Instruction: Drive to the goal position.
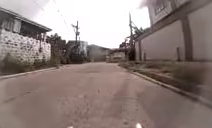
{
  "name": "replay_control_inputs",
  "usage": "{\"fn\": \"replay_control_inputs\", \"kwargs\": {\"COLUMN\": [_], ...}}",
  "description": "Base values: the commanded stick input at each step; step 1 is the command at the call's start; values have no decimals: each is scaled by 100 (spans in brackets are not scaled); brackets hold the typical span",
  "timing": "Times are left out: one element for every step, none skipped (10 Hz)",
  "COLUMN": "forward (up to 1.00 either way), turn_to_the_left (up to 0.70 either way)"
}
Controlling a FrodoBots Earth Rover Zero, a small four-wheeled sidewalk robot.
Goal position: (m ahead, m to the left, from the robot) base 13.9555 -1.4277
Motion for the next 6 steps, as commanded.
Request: {"fn": "replay_control_inputs", "kwargs": {"forward": [100, 100, 100, 100, 100, 100], "turn_to_the_left": [0, 0, 0, 0, 0, 0]}}
